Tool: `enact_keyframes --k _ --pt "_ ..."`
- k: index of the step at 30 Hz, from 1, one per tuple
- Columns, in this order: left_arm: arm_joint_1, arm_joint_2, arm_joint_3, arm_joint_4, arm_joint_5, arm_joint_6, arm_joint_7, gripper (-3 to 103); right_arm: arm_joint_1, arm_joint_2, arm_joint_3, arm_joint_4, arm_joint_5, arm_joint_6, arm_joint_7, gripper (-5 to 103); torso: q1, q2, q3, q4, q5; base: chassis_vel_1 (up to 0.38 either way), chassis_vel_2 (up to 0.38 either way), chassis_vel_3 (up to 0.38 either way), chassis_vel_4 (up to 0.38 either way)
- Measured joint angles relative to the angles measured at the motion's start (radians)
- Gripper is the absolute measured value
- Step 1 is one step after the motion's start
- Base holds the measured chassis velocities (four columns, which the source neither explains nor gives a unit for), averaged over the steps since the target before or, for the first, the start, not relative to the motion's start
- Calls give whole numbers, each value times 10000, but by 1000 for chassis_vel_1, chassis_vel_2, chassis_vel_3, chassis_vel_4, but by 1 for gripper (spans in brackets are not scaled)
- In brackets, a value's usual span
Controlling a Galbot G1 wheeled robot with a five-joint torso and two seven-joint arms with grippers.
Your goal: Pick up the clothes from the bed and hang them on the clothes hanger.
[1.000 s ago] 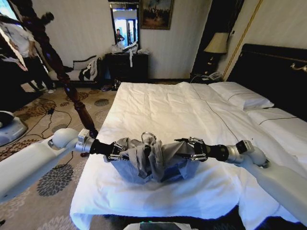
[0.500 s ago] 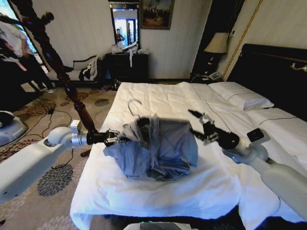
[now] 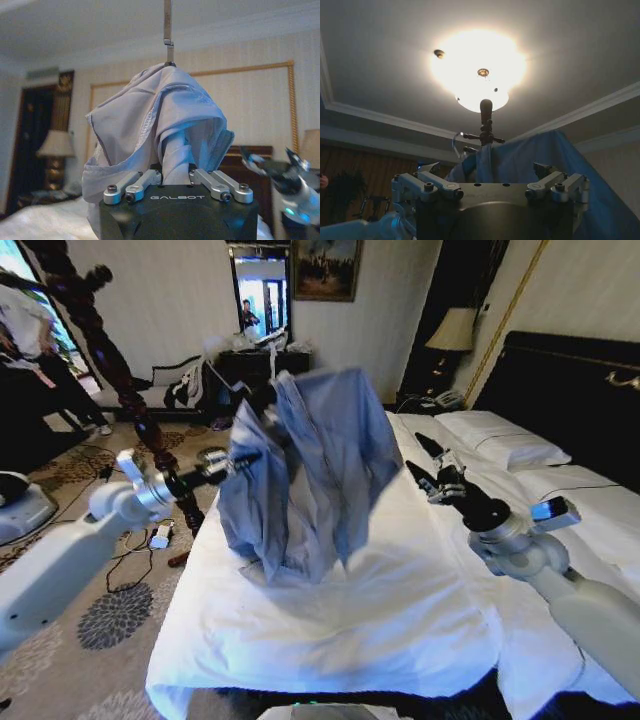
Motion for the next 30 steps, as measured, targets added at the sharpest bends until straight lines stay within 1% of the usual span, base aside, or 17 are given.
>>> enact_keyframes --k 1,3,6,7,9,10,12,14,17,18,21,22,23,24,27,29,30 --pt "0 0 0 0 0 0 0 17 0 0 0 0 0 0 0 100 0 0 0 0 0 0 0 0 0" --pt "-92 302 -374 60 -242 20 -40 17 -46 -15 -25 85 -266 0 90 100 0 0 -1 3 -4 0 0 0 0" --pt "-146 615 -771 93 -451 74 -124 17 -167 -46 -70 139 -860 -23 325 100 0 0 -1 0 -6 0 0 0 0" --pt "-146 615 -771 93 -451 74 -124 17 -167 -46 -70 139 -860 -23 325 100 0 0 -1 0 -6 0 0 0 0" --pt "-155 1066 -1101 113 -715 139 -188 17 -274 -46 -186 194 -1457 -134 579 100 0 0 -1 0 -2 0 0 0 0" --pt "-163 1254 -1202 139 -818 167 -215 17 -301 -37 -227 207 -1569 -152 603 100 0 0 -1 0 -3 0 0 0 0" --pt "-171 1339 -1242 164 -861 183 -243 17 -313 -28 -248 210 -1620 -160 617 100 -1 0 -1 0 -2 0 0 0 0" --pt "-204 1617 -1404 309 -994 313 -525 17 -347 28 -355 211 -1804 -182 676 100 -3 1 -2 3 -3 0 0 0 0" --pt "-200 1620 -1533 533 -1019 538 -1033 17 -356 73 -429 169 -1985 -198 719 100 -3 0 -1 0 -2 0 0 0 0" --pt "-200 1620 -1533 533 -1019 538 -1033 17 -356 73 -429 169 -1985 -198 719 100 -3 0 -1 0 -2 0 0 0 0" --pt "-259 1309 -1521 1005 -1036 989 -2018 17 -376 82 -489 56 -2129 -200 721 100 -2 1 -1 -1 -5 0 0 0 0" --pt "-311 1248 -1492 1100 -1066 1101 -2213 17 -376 81 -501 25 -2148 -200 718 100 -2 0 0 -2 -5 0 0 0 0" --pt "-458 1121 -1401 1334 -1143 1392 -2571 17 -360 80 -544 -71 -2206 -200 703 100 -2 0 -1 -1 -5 0 0 0 0" --pt "-458 1121 -1401 1334 -1143 1392 -2571 17 -360 80 -544 -71 -2206 -200 703 100 -2 0 -1 -1 -5 0 0 0 0" --pt "-948 972 -1110 2012 -1194 2031 -3073 17 -212 80 -735 -337 -2299 -193 665 100 -2 0 0 -2 -2 0 0 0 0" --pt "-1412 873 -833 2518 -1153 2382 -3384 17 -78 75 -866 -487 -2334 -190 636 100 -1 0 0 3 -2 0 0 0 0" --pt "-1412 873 -833 2518 -1153 2382 -3384 17 -78 75 -866 -487 -2334 -190 636 100 -1 0 0 3 -2 0 0 0 0"
